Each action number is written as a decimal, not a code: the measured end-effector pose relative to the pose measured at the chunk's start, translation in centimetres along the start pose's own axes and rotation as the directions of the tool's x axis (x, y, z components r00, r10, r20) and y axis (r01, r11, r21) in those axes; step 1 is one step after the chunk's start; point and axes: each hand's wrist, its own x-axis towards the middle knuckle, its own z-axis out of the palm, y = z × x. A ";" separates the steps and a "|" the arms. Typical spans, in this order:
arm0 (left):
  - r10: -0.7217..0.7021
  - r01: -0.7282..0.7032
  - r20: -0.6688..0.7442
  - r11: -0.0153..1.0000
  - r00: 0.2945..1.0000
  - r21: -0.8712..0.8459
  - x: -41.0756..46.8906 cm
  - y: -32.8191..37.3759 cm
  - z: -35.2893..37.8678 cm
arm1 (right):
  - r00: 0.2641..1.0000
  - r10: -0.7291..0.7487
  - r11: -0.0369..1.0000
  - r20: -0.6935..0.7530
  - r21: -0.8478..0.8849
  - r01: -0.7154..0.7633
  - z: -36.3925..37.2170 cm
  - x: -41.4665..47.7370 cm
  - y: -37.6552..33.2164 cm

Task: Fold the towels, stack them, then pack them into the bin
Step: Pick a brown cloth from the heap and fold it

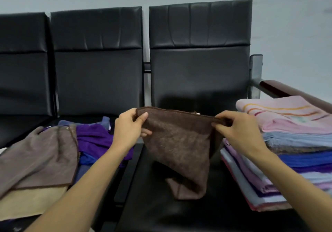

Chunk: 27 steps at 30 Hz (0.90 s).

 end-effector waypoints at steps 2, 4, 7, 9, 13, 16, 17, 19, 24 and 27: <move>0.065 -0.066 -0.050 0.998 0.997 -0.022 0.5 -0.2 0.5 | 0.987 -0.020 1.000 -0.160 0.011 0.022 0.5 0.4 -0.4; 0.167 -0.165 -0.114 0.986 0.979 0.021 0.7 0.6 0.9 | 0.960 -0.092 0.996 -0.264 -0.029 0.088 0.7 0.6 -0.4; 0.287 -0.297 -0.174 0.954 0.942 -0.034 0.3 2.1 0.8 | 0.898 -0.259 0.966 -0.355 -0.082 0.246 0.4 0.2 -0.1; 0.349 -0.364 -0.177 0.929 0.921 -0.066 -0.1 2.4 0.2 | 0.837 -0.393 0.919 -0.381 -0.170 0.354 -0.4 -0.4 -0.1; 0.414 -0.419 -0.076 0.905 0.907 -0.077 -0.6 1.7 -2.2 | 0.785 -0.558 0.806 -0.270 -0.401 0.436 -1.4 -2.6 -0.9; 0.333 -0.325 0.146 0.942 0.931 -0.081 -1.2 0.2 -4.5 | 0.826 -0.563 0.757 0.011 -0.393 0.522 -1.4 -4.6 -1.3; 0.277 -0.276 0.232 0.960 0.932 -0.040 -1.4 -0.6 -5.1 | 0.833 -0.533 0.767 0.144 -0.333 0.549 -1.4 -5.1 -1.2; 0.150 -0.184 0.390 0.981 0.909 0.052 -1.9 -2.3 -5.6 | 0.788 -0.340 0.878 0.514 -0.128 0.462 -1.4 -5.4 -0.9; -0.162 0.087 0.696 0.986 0.700 0.143 -3.0 -5.5 -4.8 | 0.363 -0.108 0.949 0.926 -0.013 0.316 -0.4 -5.7 -0.3; -0.268 0.109 0.748 0.961 0.607 0.256 -3.3 -6.0 -4.2 | 0.293 -0.050 0.956 0.955 -0.040 0.292 0.2 -5.5 0.1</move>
